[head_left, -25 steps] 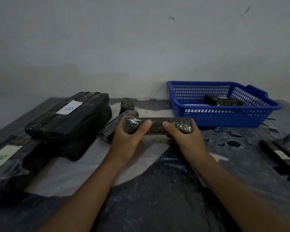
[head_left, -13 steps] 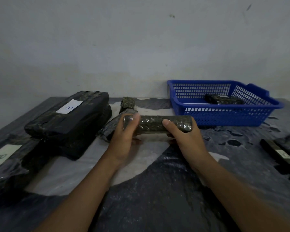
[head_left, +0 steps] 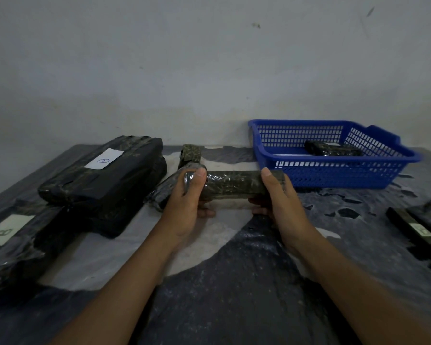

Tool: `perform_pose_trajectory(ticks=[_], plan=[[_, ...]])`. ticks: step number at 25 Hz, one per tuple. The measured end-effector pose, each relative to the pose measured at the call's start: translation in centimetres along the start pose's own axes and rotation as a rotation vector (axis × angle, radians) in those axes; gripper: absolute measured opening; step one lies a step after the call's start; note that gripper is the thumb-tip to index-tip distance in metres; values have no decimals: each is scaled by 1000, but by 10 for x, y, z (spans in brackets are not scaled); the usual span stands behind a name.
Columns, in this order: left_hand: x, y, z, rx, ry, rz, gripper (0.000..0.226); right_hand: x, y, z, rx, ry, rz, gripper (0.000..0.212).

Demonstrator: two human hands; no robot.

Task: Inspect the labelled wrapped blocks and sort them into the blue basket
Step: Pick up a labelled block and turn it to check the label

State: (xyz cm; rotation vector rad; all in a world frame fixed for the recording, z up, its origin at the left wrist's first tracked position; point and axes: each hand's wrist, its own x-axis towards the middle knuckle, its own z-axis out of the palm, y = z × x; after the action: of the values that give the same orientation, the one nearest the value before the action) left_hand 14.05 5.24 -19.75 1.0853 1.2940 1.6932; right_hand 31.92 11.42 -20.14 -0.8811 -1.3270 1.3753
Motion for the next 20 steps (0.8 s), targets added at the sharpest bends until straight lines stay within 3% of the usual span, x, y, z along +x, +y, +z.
perform_pose_trajectory(ticks=[5, 10, 12, 16, 20], plan=[[-1, 1, 1, 6, 26, -7, 29, -4, 0, 2, -77, 3, -50, 58], [-2, 3, 1, 51, 80, 13, 68, -7, -4, 1, -79, 6, -45, 69], [-3, 4, -1, 40, 87, 38, 75, -10, -4, 0, -80, -52, -67, 55], [-7, 9, -1, -3, 12, 36, 61, -5, -5, 1, -32, -15, -21, 40], [-5, 7, -2, 23, 69, 10, 35, -3, -4, 0, -46, 15, -38, 37]])
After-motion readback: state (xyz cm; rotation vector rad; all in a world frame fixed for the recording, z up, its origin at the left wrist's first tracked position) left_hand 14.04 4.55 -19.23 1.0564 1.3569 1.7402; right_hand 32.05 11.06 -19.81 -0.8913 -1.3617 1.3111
